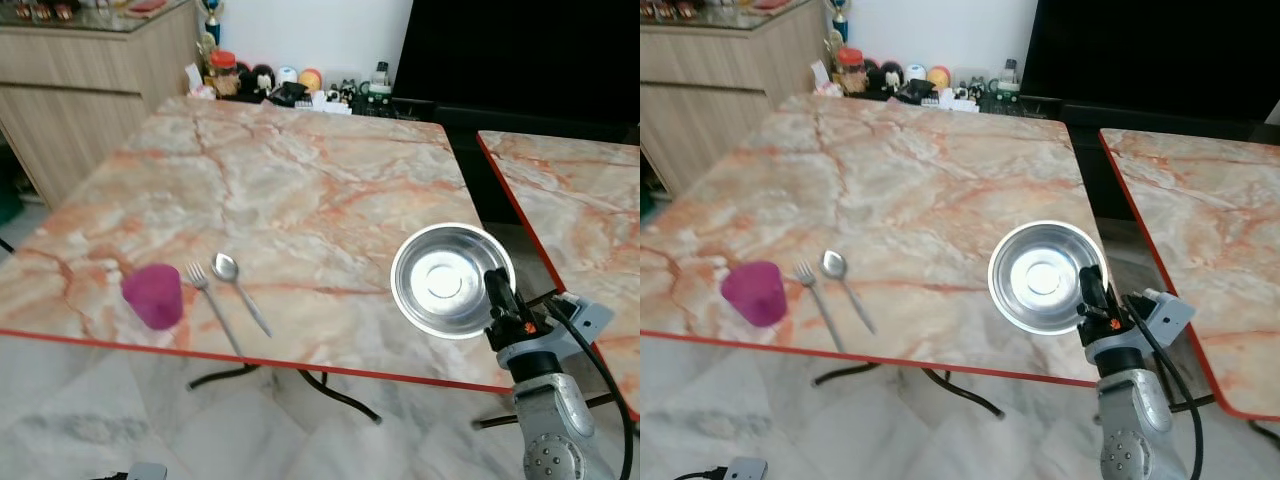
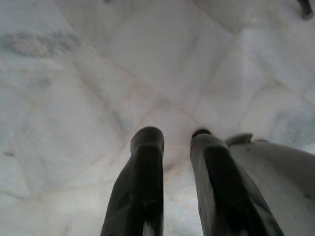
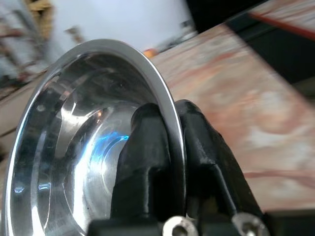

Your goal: Setting the table

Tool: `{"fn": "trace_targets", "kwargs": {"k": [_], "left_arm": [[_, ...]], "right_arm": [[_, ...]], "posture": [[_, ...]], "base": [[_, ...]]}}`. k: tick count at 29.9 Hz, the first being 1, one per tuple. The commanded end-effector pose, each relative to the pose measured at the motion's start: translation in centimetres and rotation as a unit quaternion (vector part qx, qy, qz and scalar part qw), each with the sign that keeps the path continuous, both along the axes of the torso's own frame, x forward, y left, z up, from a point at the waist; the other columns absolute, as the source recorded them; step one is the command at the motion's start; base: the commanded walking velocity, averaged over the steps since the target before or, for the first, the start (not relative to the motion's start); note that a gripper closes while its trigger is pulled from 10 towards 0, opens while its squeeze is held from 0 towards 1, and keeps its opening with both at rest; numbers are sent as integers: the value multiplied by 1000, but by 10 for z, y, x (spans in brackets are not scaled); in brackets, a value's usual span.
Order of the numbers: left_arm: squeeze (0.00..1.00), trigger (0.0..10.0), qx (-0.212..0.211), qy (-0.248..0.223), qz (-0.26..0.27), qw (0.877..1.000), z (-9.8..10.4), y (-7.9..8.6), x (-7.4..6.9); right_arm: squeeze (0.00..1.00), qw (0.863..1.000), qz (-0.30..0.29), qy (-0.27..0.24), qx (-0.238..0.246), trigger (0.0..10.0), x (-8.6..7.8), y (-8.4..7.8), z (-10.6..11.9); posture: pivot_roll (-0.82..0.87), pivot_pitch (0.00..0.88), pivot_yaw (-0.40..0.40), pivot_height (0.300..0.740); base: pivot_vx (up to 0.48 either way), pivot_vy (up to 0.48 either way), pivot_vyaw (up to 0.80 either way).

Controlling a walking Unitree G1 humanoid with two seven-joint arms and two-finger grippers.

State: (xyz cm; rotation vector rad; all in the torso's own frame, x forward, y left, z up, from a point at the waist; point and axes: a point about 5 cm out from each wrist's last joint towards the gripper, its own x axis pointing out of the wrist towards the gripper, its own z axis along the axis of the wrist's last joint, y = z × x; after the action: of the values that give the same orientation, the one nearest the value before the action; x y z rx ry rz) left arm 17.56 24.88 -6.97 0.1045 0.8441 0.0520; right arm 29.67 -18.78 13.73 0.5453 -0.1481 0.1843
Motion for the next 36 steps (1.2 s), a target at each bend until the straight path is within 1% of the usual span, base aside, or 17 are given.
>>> {"fn": "trace_targets", "kwargs": {"k": [1,6,10,12,14,21,27,36], "left_arm": [[0,10000,0,4,-6,1000,-1,-1,-2],[0,10000,2,2,-10,1000,0,0,0],[0,10000,5,2,-9,1000,1,2,1],[0,10000,9,2,-4,1000,2,7,0],[0,10000,9,2,-3,1000,2,8,0],[0,10000,15,1,2,1000,5,16,1],[0,10000,16,-3,1,1000,7,16,4],[0,10000,12,-3,-3,1000,5,10,4]], "right_arm": [[0,1000,-12,-10,-7,10000,0,-7,6],[0,1000,-27,-14,-6,10000,2,-14,8],[0,999,-41,-17,7,10000,2,-17,9],[0,998,-49,-19,24,10000,2,-17,9],[0,998,-50,-19,30,10000,2,-17,8],[0,995,-67,-22,76,10000,5,-11,6],[0,990,-83,-30,113,10000,6,-14,8],[0,988,-93,-38,115,10000,8,-18,13]], "posture": [[78,85,-57,740],[77,90,-54,740],[75,99,-49,740],[77,103,-41,740],[78,105,-38,740],[88,108,-14,740],[86,110,-8,740],[79,111,-16,740]], "base": [[0,-442,0],[0,-439,0],[0,-442,0],[0,-439,0],[0,-441,0],[0,-439,0],[0,-439,0],[0,-439,0]]}}
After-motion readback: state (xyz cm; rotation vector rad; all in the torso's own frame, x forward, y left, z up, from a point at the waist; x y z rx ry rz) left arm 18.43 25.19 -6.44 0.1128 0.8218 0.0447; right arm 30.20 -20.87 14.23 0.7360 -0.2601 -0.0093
